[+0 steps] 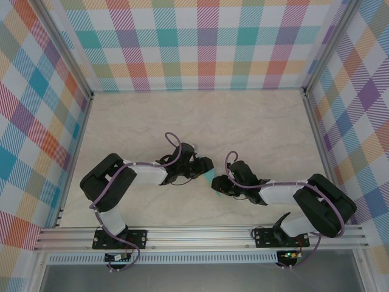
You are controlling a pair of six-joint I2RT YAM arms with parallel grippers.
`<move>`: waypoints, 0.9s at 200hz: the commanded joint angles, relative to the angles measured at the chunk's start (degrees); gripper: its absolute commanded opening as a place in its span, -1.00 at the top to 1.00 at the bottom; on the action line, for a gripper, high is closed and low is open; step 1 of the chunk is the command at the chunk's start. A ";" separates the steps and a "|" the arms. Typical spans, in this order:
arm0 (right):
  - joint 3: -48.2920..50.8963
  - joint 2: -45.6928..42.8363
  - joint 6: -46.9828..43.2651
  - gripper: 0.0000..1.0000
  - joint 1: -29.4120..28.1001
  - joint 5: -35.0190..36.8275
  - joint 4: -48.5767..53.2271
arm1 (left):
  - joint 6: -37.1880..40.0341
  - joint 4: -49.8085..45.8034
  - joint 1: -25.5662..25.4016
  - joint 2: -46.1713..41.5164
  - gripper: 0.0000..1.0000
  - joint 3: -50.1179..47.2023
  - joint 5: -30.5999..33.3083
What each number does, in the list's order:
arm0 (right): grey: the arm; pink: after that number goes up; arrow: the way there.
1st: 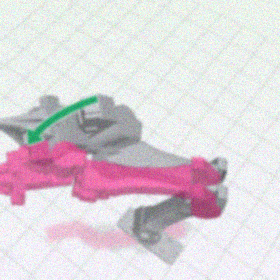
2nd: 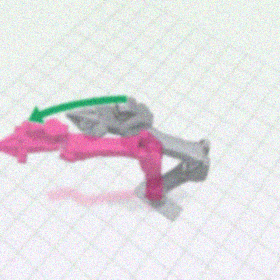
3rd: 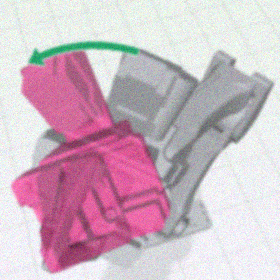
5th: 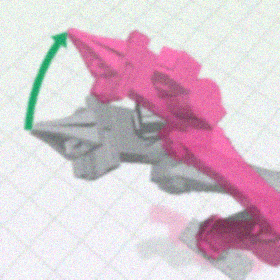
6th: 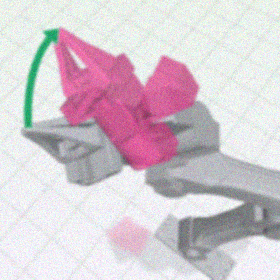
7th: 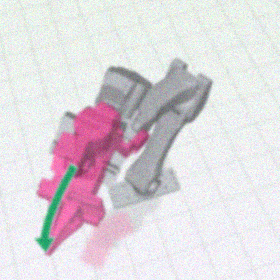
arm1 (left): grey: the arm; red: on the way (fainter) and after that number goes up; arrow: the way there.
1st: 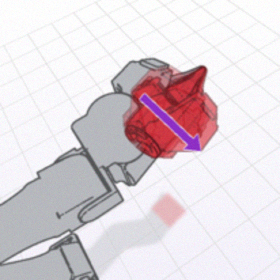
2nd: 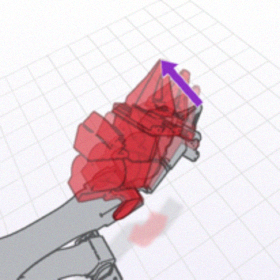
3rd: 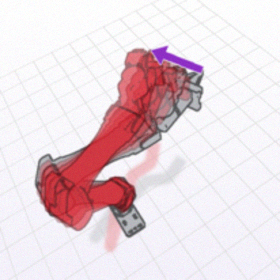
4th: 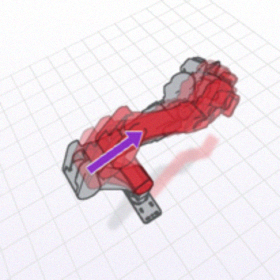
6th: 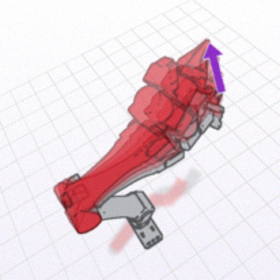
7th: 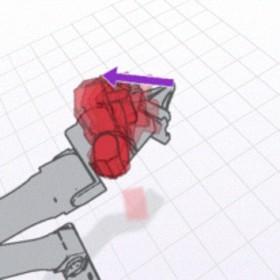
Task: Fold a paper plane with a square sheet of paper (pick it up from the middle)
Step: Fold the wing for the fifth time at the center of the table.
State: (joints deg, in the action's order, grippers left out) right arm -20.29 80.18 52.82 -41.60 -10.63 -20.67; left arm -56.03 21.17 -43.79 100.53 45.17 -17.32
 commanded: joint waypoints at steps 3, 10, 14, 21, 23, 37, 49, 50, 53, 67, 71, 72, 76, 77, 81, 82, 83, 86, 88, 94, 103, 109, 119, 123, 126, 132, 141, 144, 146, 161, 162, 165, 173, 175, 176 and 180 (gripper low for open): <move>-2.17 -1.12 -6.26 0.37 0.34 -1.14 5.38 | -0.56 -0.17 -0.39 0.63 -0.02 1.34 1.24; -2.53 -1.17 -7.09 0.35 0.30 -1.13 6.29 | -0.70 -0.25 -0.42 0.63 -0.01 1.30 1.40; -2.76 -1.17 -7.61 0.32 0.30 -1.22 6.69 | -0.74 -0.25 -0.40 0.70 -0.02 1.36 1.50; -3.24 -0.87 -8.65 0.27 0.30 -1.44 7.54 | -0.82 -0.26 -0.41 0.76 -0.02 1.49 1.59; -3.41 -0.83 -8.93 0.26 0.30 -1.48 7.87 | -0.83 -0.25 -0.35 0.73 -0.02 1.50 1.52; -4.50 0.00 -10.87 0.26 0.30 -2.12 9.51 | -0.92 -0.55 -0.34 0.94 -0.01 1.75 1.69; -5.13 0.65 -12.06 0.26 0.30 -2.48 10.20 | -1.04 -0.60 -0.32 1.02 -0.01 1.88 1.85; -5.16 0.66 -12.14 0.26 0.30 -2.47 10.29 | -1.03 -0.60 -0.28 1.04 -0.01 1.91 1.89; -5.30 0.77 -12.35 0.25 0.30 -2.46 10.36 | -1.05 -0.62 -0.32 1.07 -0.01 1.98 1.98; -5.74 1.10 -13.30 0.25 0.30 -2.25 10.86 | -1.16 -0.84 -0.28 0.98 -0.01 2.10 1.96; -6.02 1.35 -13.55 0.25 0.36 -2.08 11.38 | -1.19 -0.86 -0.32 0.98 -0.01 2.07 2.12; -6.09 1.41 -13.63 0.25 0.33 -2.01 11.58 | -1.19 -0.91 -0.33 0.98 -0.01 2.05 2.16; -6.41 1.54 -14.01 0.25 0.30 -1.82 12.20 | -1.26 -0.96 -0.30 0.91 -0.01 2.03 2.28; -6.50 1.55 -14.08 0.25 0.30 -1.79 12.30 | -1.27 -0.95 -0.27 0.86 -0.01 2.03 2.33; -6.61 1.70 -14.49 0.25 0.30 -1.76 12.76 | -1.35 -1.04 -0.27 0.82 -0.01 2.02 2.50; -6.69 1.72 -14.58 0.25 0.30 -1.76 12.80 | -1.36 -1.09 -0.30 0.81 -0.01 2.03 2.53; -6.73 1.68 -14.67 0.24 0.30 -1.80 12.87 | -1.36 -1.11 -0.31 0.81 0.00 1.98 2.59; -6.76 1.73 -14.97 0.24 0.30 -1.84 12.85 | -1.32 -1.13 -0.33 0.83 -0.01 2.02 2.66; -6.77 1.66 -15.08 0.24 0.30 -1.91 12.84 | -1.42 -1.22 -0.26 0.86 -0.01 2.03 2.69; -6.75 1.52 -15.52 0.23 0.30 -2.02 12.76 | -1.46 -1.26 -0.33 0.85 -0.01 2.07 2.66; -6.73 0.94 -16.37 0.20 0.30 -1.71 13.12 | -1.48 -1.29 -0.28 0.94 0.00 2.25 2.57; -6.73 0.41 -17.08 0.17 0.30 -1.25 13.39 | -1.54 -1.30 -0.24 0.95 0.00 2.27 2.56; -6.84 -0.40 -18.33 0.09 0.29 -0.12 13.92 | -1.54 -1.39 -0.21 0.87 0.00 2.29 2.64; -6.78 -0.73 -18.90 0.06 0.28 0.49 14.17 | -1.62 -1.47 -0.23 0.89 0.00 2.28 2.72; -6.81 -0.87 -19.24 0.05 0.29 0.93 14.26 | -1.69 -1.48 -0.23 0.86 0.00 2.29 2.74; -6.82 -1.15 -20.13 0.03 0.30 1.57 14.53 | -1.70 -1.48 -0.24 0.81 0.00 2.23 2.74; -6.73 -1.55 -21.45 0.01 0.21 2.27 14.45 | -1.76 -1.56 -0.22 0.88 0.00 2.33 2.76; -6.65 -1.60 -21.80 0.00 0.21 2.44 14.35 | -1.85 -1.63 -0.17 0.85 0.00 2.31 2.74; -6.57 -1.67 -22.17 0.00 0.21 2.63 14.23 | -1.88 -1.65 -0.16 0.88 0.01 2.36 2.73; -5.92 -2.17 -24.70 -0.03 -0.13 3.87 12.89 | -1.80 -1.90 -0.10 0.84 0.04 2.55 2.73; -5.91 -2.19 -24.92 -0.03 -0.18 3.96 12.78 | -1.76 -1.91 -0.13 0.83 0.05 2.56 2.77; -5.76 -2.26 -25.52 -0.03 -0.29 4.15 12.54 | -1.72 -2.04 -0.14 0.82 0.07 2.63 2.74; -5.46 -2.53 -27.02 -0.04 -0.77 5.20 11.89 | -1.75 -2.47 -0.09 0.89 0.12 2.88 2.74; -5.39 -2.61 -27.34 -0.04 -0.87 5.56 11.73 | -1.74 -2.56 -0.07 0.91 0.13 2.95 2.71; -5.34 -2.68 -27.42 -0.04 -0.90 5.72 11.63 | -1.73 -2.59 -0.11 0.95 0.14 2.97 2.72; -5.14 -2.70 -28.03 -0.04 -1.02 6.29 11.27 | -1.68 -2.81 -0.11 0.97 0.17 3.04 2.73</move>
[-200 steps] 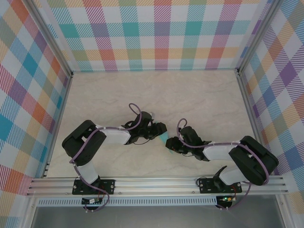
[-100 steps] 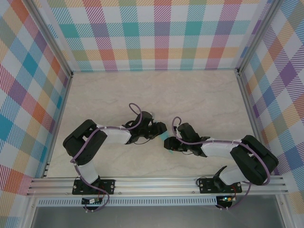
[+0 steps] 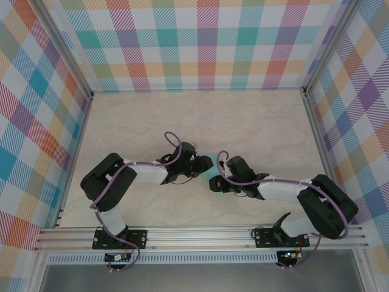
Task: Fold a paper plane with a square sheet of paper (pick it up from the middle)
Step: Fold the wing for the fifth time at the center of the table.
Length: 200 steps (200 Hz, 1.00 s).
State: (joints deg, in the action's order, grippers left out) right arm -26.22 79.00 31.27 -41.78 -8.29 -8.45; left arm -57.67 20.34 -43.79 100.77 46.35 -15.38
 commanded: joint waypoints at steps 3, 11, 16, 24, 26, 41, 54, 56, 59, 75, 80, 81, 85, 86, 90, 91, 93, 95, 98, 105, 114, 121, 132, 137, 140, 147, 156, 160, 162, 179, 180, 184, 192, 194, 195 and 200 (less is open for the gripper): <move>0.91 -1.64 -7.06 -0.04 -0.99 4.35 -1.15 | -0.07 -2.16 -0.13 0.72 0.20 1.85 0.79; 1.15 -1.91 -8.61 -0.04 -1.35 5.16 -1.76 | -0.14 -3.03 0.01 0.66 0.27 2.08 1.00; 1.36 -2.15 -9.46 -0.04 -1.90 5.97 -2.29 | -0.15 -3.64 -0.02 0.65 0.32 2.31 1.22; 1.97 -2.64 -10.90 -0.04 -2.67 7.31 -3.27 | -0.11 -4.75 -0.06 0.55 0.41 2.63 1.39; 2.09 -2.74 -11.26 -0.04 -2.86 7.68 -3.56 | -0.11 -5.02 0.00 0.50 0.43 2.70 1.47; 3.28 -3.98 -12.81 -0.04 -3.87 10.99 -5.20 | -0.26 -7.26 0.07 0.40 0.61 3.37 1.73; 4.39 -5.21 -14.16 -0.04 -4.33 12.79 -6.63 | -0.21 -9.32 0.20 0.38 0.74 4.03 2.02; 4.55 -5.40 -14.36 -0.04 -4.42 13.13 -6.70 | -0.15 -9.59 0.29 0.34 0.76 4.15 2.02; 4.73 -5.73 -14.73 -0.05 -4.57 13.61 -6.79 | -0.14 -9.82 0.36 0.33 0.79 4.26 1.97; 5.66 -6.96 -16.31 -0.06 -4.87 15.15 -7.50 | -0.46 -11.29 0.64 0.43 0.95 4.85 1.64; 5.88 -7.07 -16.95 -0.06 -4.91 15.30 -7.91 | -0.60 -12.16 0.80 0.54 0.98 5.28 1.51; 5.94 -7.13 -17.03 -0.07 -4.90 15.36 -8.04 | -0.60 -12.30 0.85 0.55 0.98 5.35 1.41; 6.12 -7.13 -17.36 -0.07 -4.89 15.56 -8.30 | -0.60 -12.99 1.03 0.71 1.00 5.75 1.08; 6.15 -7.12 -17.46 -0.07 -4.89 15.62 -8.45 | -0.60 -13.15 1.05 0.73 1.00 5.85 0.98; 6.25 -6.93 -17.86 -0.07 -4.93 15.88 -8.73 | -0.51 -13.69 1.24 0.88 1.00 6.20 0.61; 6.26 -6.89 -18.01 -0.07 -4.91 15.96 -8.75 | -0.47 -13.80 1.29 0.90 1.00 6.34 0.52; 6.26 -6.74 -18.18 -0.08 -4.96 16.05 -8.84 | -0.43 -13.86 1.39 0.96 1.00 6.48 0.39; 6.20 -6.64 -18.24 -0.08 -4.97 16.10 -8.84 | -0.38 -14.06 1.40 0.95 1.00 6.65 0.16; 6.14 -6.43 -18.55 -0.08 -4.98 16.19 -8.86 | -0.42 -14.43 1.42 1.03 1.00 6.82 -0.05; 6.02 -5.76 -19.25 -0.08 -5.06 16.04 -8.91 | -0.51 -14.96 1.71 1.05 1.00 7.31 -0.53; 6.07 -4.99 -20.71 -0.07 -5.73 15.27 -9.61 | -0.48 -15.68 1.83 1.02 1.00 7.67 -1.04; 6.09 -4.62 -21.82 -0.07 -6.85 15.46 -10.39 | -0.43 -16.21 1.97 1.04 1.00 8.07 -1.42; 6.18 -4.02 -24.15 -0.07 -8.96 16.85 -11.94 | -0.42 -16.73 2.19 1.28 1.00 8.57 -2.09; 6.18 -3.67 -25.01 -0.07 -9.81 17.53 -12.63 | -0.35 -16.89 2.35 1.39 1.00 8.74 -2.51; 6.10 -3.46 -25.49 -0.08 -10.17 18.05 -12.97 | -0.38 -16.91 2.39 1.58 1.00 8.82 -2.75; 5.94 -2.80 -26.32 -0.08 -10.94 19.28 -13.56 | -0.42 -17.06 2.55 1.78 1.00 9.13 -3.26; 5.79 -1.90 -27.11 -0.08 -11.29 20.40 -14.69 | -0.38 -17.06 2.57 1.97 1.00 9.25 -3.64; 5.63 -1.40 -27.54 -0.08 -11.42 20.70 -14.94 | -0.47 -17.12 2.61 2.10 1.00 9.28 -3.75; 5.58 -1.20 -27.74 -0.08 -11.44 20.89 -14.93 | -0.46 -17.14 2.58 2.09 1.00 9.35 -3.82; 4.78 -0.79 -28.63 -0.08 -12.43 23.22 -14.79 | -0.34 -17.89 2.72 2.32 1.00 9.95 -4.04; 4.73 -0.78 -28.67 -0.08 -12.44 23.23 -14.69 | -0.34 -17.97 2.73 2.32 1.00 9.93 -4.09; 4.51 -0.70 -29.08 -0.09 -12.54 23.39 -14.44 | -0.27 -18.01 2.73 2.32 1.00 9.99 -4.24; 3.73 0.44 -30.16 -0.08 -12.54 23.86 -13.33 | -0.17 -18.03 2.82 2.25 1.00 10.12 -4.40; 3.54 0.71 -30.44 -0.08 -12.54 24.01 -13.12 | -0.10 -18.09 2.83 2.24 1.00 10.13 -4.40; 3.46 1.02 -30.55 -0.08 -12.54 24.11 -13.02 | -0.04 -18.12 2.83 2.24 1.00 10.15 -4.35; 2.93 2.30 -31.07 -0.07 -12.54 24.56 -12.69 | -0.07 -18.25 2.81 2.23 1.00 10.21 -4.35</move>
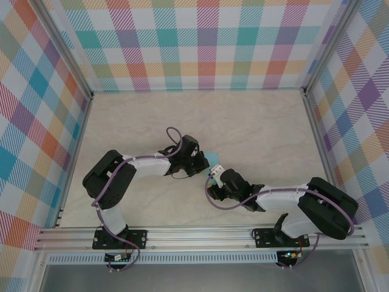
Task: Fold a paper plane with a square sheet of paper (pick it up from the middle)
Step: Fold the wing for the fifth time at the center of the table.
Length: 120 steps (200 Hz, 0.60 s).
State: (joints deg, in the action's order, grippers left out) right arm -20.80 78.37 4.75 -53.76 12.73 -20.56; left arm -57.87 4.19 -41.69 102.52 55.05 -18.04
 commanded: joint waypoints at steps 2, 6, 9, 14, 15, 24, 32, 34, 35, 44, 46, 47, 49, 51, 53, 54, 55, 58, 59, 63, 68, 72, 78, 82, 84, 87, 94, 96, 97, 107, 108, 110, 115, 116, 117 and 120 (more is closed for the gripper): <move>-2.78 3.39 -4.70 -0.05 -0.56 3.77 -0.37 | 0.12 -2.19 0.71 0.49 1.00 1.61 -1.72; -3.54 4.15 -4.75 -0.04 -0.76 3.95 0.31 | 0.20 -2.33 0.65 0.48 1.00 1.67 -1.69; -3.84 4.62 -4.87 -0.02 -0.96 3.90 0.61 | 0.29 -2.36 0.71 0.50 1.00 1.71 -1.85; -4.15 5.24 -5.30 -0.01 -1.35 3.73 -0.02 | 0.37 -2.51 0.67 0.59 1.00 1.85 -1.93; -4.16 5.36 -5.34 -0.01 -1.44 3.80 -0.28 | 0.38 -2.56 0.75 0.58 1.00 1.88 -1.96; -3.86 6.18 -5.65 0.04 -1.97 4.64 -2.41 | 0.48 -2.73 0.74 0.49 1.00 2.00 -2.00; -3.93 6.64 -5.71 0.08 -2.02 4.88 -3.14 | 0.55 -2.80 0.76 0.36 1.00 2.00 -2.00; -4.02 6.69 -5.72 0.10 -2.05 4.99 -3.10 | 0.56 -2.81 0.76 0.39 1.00 2.04 -2.00; -4.05 6.74 -5.72 0.10 -2.05 5.05 -3.05 | 0.56 -2.84 0.79 0.35 1.00 2.02 -1.95; -4.64 7.17 -5.60 0.18 -2.03 5.81 -2.37 | 0.64 -3.12 0.76 0.24 1.00 2.01 -1.82; -4.68 7.26 -5.62 0.20 -2.05 6.06 -2.18 | 0.65 -3.19 0.81 0.23 1.00 2.02 -1.75; -4.73 7.29 -5.54 0.20 -2.05 6.15 -2.11 | 0.65 -3.21 0.77 0.23 1.00 2.01 -1.70; -4.77 7.36 -5.52 0.22 -2.12 6.36 -2.05 | 0.65 -3.28 0.77 0.22 1.00 2.00 -1.66; -4.73 7.44 -5.50 0.24 -2.14 6.54 -2.04 | 0.63 -3.37 0.79 0.22 1.00 1.93 -1.65; -4.77 7.49 -5.47 0.25 -2.10 6.72 -2.03 | 0.64 -3.34 0.75 0.22 1.00 1.95 -1.65; -4.73 7.49 -5.51 0.26 -2.07 6.84 -2.03 | 0.65 -3.37 0.74 0.22 1.00 1.93 -1.60; -4.71 7.54 -5.48 0.26 -2.06 6.94 -2.08 | 0.69 -3.43 0.78 0.22 1.00 1.96 -1.58; -4.65 7.58 -5.46 0.28 -2.13 7.25 -2.26 | 0.78 -3.48 0.74 0.21 1.00 1.99 -1.58; -4.63 7.59 -5.41 0.29 -2.14 7.37 -2.28 | 0.76 -3.43 0.74 0.22 1.00 1.99 -1.57; -4.43 7.67 -5.36 0.32 -2.10 7.82 -2.29 | 0.74 -3.47 0.80 0.22 1.00 2.01 -1.62; -4.31 7.63 -5.21 0.34 -2.12 8.13 -2.30 | 0.74 -3.57 0.78 0.24 1.00 2.00 -1.69; -4.27 7.67 -5.14 0.36 -2.11 8.12 -2.21 | 0.74 -3.61 0.88 0.14 1.00 1.99 -1.75; -4.19 7.55 -4.95 0.39 -2.11 8.25 -2.12 | 0.87 -3.76 0.87 0.12 1.00 2.11 -1.66; -4.08 7.50 -4.80 0.41 -2.10 8.27 -2.04 | 0.87 -3.91 0.88 0.03 1.00 2.08 -1.59; -4.01 7.44 -4.77 0.42 -2.13 8.23 -2.05 | 0.90 -4.03 0.90 0.02 1.00 2.08 -1.52; -3.91 7.37 -4.69 0.43 -2.14 8.27 -2.13 | 0.91 -4.09 0.92 -0.03 1.00 2.08 -1.41; -3.74 7.17 -4.43 0.49 -2.14 8.11 -2.21 | 0.91 -4.18 0.94 -0.13 1.00 2.08 -1.22; -3.68 7.09 -4.37 0.50 -2.14 8.10 -2.14 | 0.91 -4.23 0.94 -0.15 1.00 2.08 -1.16; -3.70 7.12 -4.38 0.51 -2.14 8.10 -2.13 | 0.91 -4.25 0.97 -0.14 1.00 2.08 -1.14; -3.81 7.02 -3.93 0.56 -2.14 7.76 -1.94 | 0.91 -4.50 1.00 -0.08 1.00 2.12 -1.00; -3.77 7.04 -3.86 0.56 -2.14 7.71 -1.94 | 0.96 -4.56 1.00 -0.11 1.00 2.10 -0.97; -3.78 7.06 -3.78 0.57 -2.14 7.54 -1.88 | 0.95 -4.57 1.02 -0.14 1.00 2.13 -0.95; -3.88 7.00 -3.61 0.58 -2.14 7.48 -1.71 | 0.99 -4.63 1.01 -0.13 1.00 2.21 -0.87; -3.89 7.07 -3.52 0.58 -2.14 7.48 -1.70 | 0.99 -4.71 1.01 -0.13 1.00 2.19 -0.86; -3.85 7.11 -3.48 0.59 -2.14 7.44 -1.69 | 0.95 -4.71 1.00 -0.13 1.00 2.22 -0.86; -3.94 7.13 -3.30 0.60 -2.12 7.40 -1.59 | 1.00 -4.82 1.04 -0.13 1.00 2.22 -0.81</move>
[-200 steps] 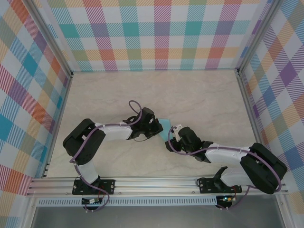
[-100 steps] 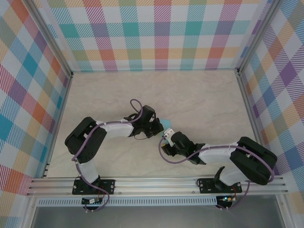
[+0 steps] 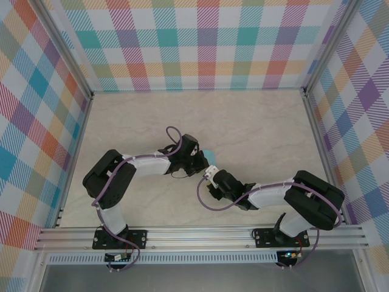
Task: Fold a paper plane with a square sheet of paper (pick it up from the middle)
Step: Fold the wing for the fifth time at the center of the table.
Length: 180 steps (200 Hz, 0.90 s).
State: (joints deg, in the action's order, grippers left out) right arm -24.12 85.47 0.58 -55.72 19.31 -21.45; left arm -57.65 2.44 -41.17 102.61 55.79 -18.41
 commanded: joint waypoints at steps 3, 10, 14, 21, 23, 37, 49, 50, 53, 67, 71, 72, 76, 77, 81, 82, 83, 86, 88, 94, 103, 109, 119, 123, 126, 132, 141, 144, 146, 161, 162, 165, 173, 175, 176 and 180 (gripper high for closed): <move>-0.64 0.07 1.02 0.63 -0.17 0.74 -0.64 | 0.78 -3.18 0.48 -0.21 1.00 1.43 -0.40; -0.66 0.22 1.22 0.68 -0.17 0.39 -0.58 | 0.78 -3.44 0.51 -0.35 1.00 1.42 -0.24; -0.69 0.35 1.33 0.72 -0.17 0.30 -0.52 | 0.78 -3.70 0.48 -0.31 1.00 1.42 -0.14; -0.75 0.40 1.61 0.77 -0.11 0.00 -0.46 | 0.73 -3.87 0.50 -0.45 1.00 1.35 0.16; -0.75 0.42 1.68 0.78 -0.11 0.00 -0.50 | 0.70 -3.96 0.50 -0.47 1.00 1.28 0.21; -1.06 0.65 2.55 0.87 -0.13 -0.23 0.43 | 0.61 -4.43 0.52 -0.99 0.95 1.00 1.00; -1.10 0.67 3.59 0.91 -0.17 -0.56 0.71 | 0.69 -4.99 0.55 -1.69 0.84 0.80 1.80; -1.10 0.67 3.66 0.92 -0.17 -0.62 0.71 | 0.69 -5.08 0.55 -1.70 0.83 0.76 1.89; -0.98 0.53 3.93 0.93 -0.13 -0.82 0.81 | 0.69 -5.28 0.57 -1.85 0.79 0.65 2.08; -1.25 0.49 5.26 0.95 -0.17 -1.60 1.57 | 0.95 -5.39 0.78 -2.69 0.83 0.24 2.67; -1.34 0.40 5.66 0.96 -0.16 -1.84 1.78 | 0.96 -5.42 0.79 -2.95 0.81 0.08 2.87; -1.35 0.36 5.75 0.96 -0.12 -1.92 1.86 | 0.96 -5.42 0.76 -3.07 0.80 0.01 3.00; -1.49 0.31 6.03 0.98 -0.15 -2.24 2.14 | 0.96 -5.64 0.82 -3.38 0.75 -0.10 3.38; -1.52 0.31 6.15 0.98 -0.16 -2.29 2.13 | 0.96 -5.75 0.82 -3.47 0.74 -0.13 3.47; -1.54 0.23 6.55 0.98 -0.16 -2.71 2.28 | 1.00 -6.04 0.94 -3.74 0.66 -0.22 3.92; -1.54 0.23 6.72 0.98 -0.17 -2.84 2.33 | 1.02 -6.13 0.92 -3.87 0.64 -0.19 4.01; -1.54 0.18 6.81 0.99 -0.17 -2.90 2.36 | 1.03 -6.22 0.92 -3.93 0.62 -0.17 4.05; -1.54 0.10 7.14 1.00 -0.17 -3.20 2.38 | 1.04 -6.60 0.98 -4.12 0.56 -0.22 4.27; -1.54 0.06 7.28 1.00 -0.13 -3.44 2.38 | 1.09 -6.84 1.08 -4.24 0.53 -0.24 4.44; -1.50 -0.12 7.81 1.00 -0.17 -4.31 2.29 | 1.41 -7.54 1.16 -4.71 0.47 -0.28 4.88; -1.42 -0.34 8.86 1.00 -0.17 -5.40 2.04 | 1.73 -8.67 1.35 -5.58 0.38 -0.46 5.70; -1.39 -0.52 9.48 1.00 -0.10 -6.31 2.08 | 2.01 -9.54 1.35 -6.29 0.31 -0.70 6.63; -1.37 -0.74 10.42 1.00 -0.15 -7.89 2.05 | 2.38 -10.57 1.51 -7.72 0.24 -1.39 7.99; -1.30 -0.94 10.95 1.00 -0.09 -8.42 1.95 | 2.39 -10.97 1.62 -8.41 0.18 -1.66 8.42; -1.28 -1.04 11.30 1.00 -0.09 -8.90 1.93 | 2.44 -11.23 1.66 -8.85 0.13 -1.99 8.88; -1.28 -1.29 12.03 1.00 -0.09 -9.89 1.78 | 2.45 -11.62 1.63 -9.98 0.03 -2.54 9.68; -1.19 -1.66 12.98 1.00 0.00 -11.39 1.63 | 2.58 -12.12 1.70 -11.62 -0.05 -3.46 10.78; -1.19 -1.77 13.37 1.00 0.06 -11.81 1.62 | 2.62 -12.18 1.73 -12.32 -0.05 -3.79 11.20; -1.19 -1.84 13.67 1.00 0.08 -12.14 1.66 | 2.74 -12.26 1.71 -12.76 -0.06 -3.96 11.49; -1.04 -2.45 16.24 1.00 0.73 -14.90 1.14 | 2.80 -13.08 1.75 -15.74 -0.14 -5.68 13.28; -1.03 -2.48 16.31 1.00 0.81 -15.22 1.06 | 2.80 -13.12 1.73 -15.97 -0.15 -5.77 13.43; -1.02 -2.57 16.81 1.00 0.98 -15.94 0.87 | 2.85 -13.34 1.71 -16.60 -0.16 -6.13 13.83; -0.89 -2.70 18.20 1.00 1.37 -17.32 0.25 | 2.89 -13.51 1.70 -18.22 -0.17 -7.21 14.80; -0.85 -2.75 18.53 1.00 1.42 -17.52 0.16 | 2.89 -13.45 1.75 -18.65 -0.17 -7.46 15.01; -0.85 -2.76 18.73 1.00 1.50 -17.75 0.13 | 2.89 -13.39 1.73 -18.83 -0.17 -7.58 15.04; -0.84 -2.77 19.46 1.00 1.77 -18.43 -0.05 | 2.89 -13.22 1.74 -19.63 -0.18 -8.07 15.30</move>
State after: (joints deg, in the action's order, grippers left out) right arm -24.53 84.25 14.15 -54.96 7.75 -20.49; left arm -55.70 -8.12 -40.16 87.74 50.61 -7.42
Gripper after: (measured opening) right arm 0.046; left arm 0.580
